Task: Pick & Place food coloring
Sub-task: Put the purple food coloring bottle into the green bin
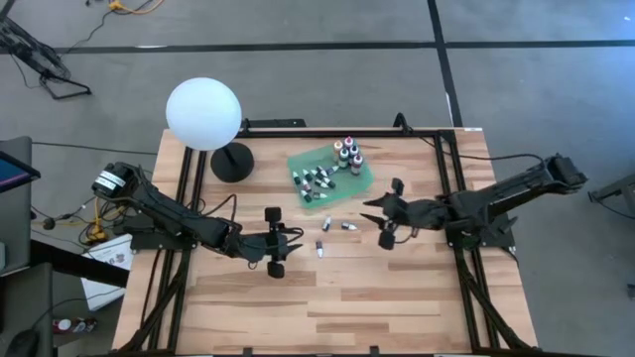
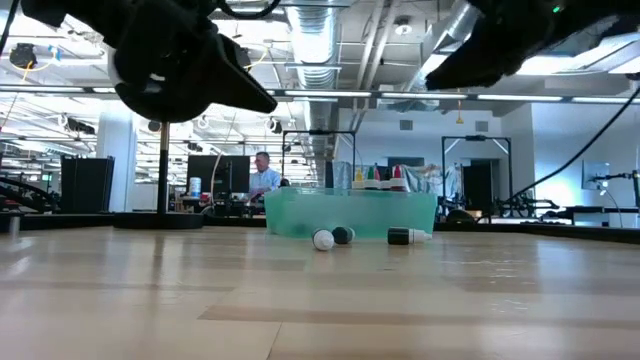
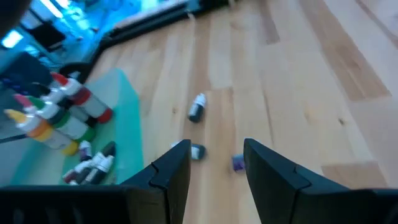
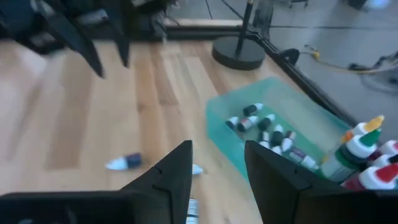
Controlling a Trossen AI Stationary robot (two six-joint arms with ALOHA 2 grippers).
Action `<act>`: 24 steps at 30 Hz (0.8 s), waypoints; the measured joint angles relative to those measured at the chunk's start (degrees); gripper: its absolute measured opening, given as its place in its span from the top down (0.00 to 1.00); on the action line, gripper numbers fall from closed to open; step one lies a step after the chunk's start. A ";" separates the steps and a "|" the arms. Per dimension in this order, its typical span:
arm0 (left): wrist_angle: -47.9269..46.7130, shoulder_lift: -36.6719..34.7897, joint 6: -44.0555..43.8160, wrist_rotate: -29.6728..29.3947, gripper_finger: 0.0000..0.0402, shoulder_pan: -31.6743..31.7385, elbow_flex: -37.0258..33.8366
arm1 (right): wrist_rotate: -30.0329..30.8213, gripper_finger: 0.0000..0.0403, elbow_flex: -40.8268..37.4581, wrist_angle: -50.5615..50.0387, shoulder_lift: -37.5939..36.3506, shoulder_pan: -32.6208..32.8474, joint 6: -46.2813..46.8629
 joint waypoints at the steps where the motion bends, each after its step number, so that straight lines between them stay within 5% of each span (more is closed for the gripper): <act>1: 0.63 0.00 0.00 -0.97 0.65 0.01 0.00 | 0.01 0.66 -0.10 -0.19 -0.92 0.55 1.50; 7: 1.32 0.00 0.00 -2.73 0.65 0.00 0.00 | -0.08 0.66 -0.10 -2.67 -4.06 4.44 5.29; 15: 2.41 1.21 6.74 18.35 0.65 3.80 0.03 | -0.16 0.67 -0.11 6.70 -1.08 9.66 1.59; 24: 3.88 7.38 15.76 28.51 0.65 9.18 4.52 | -0.15 0.67 -0.09 10.13 4.13 12.86 3.45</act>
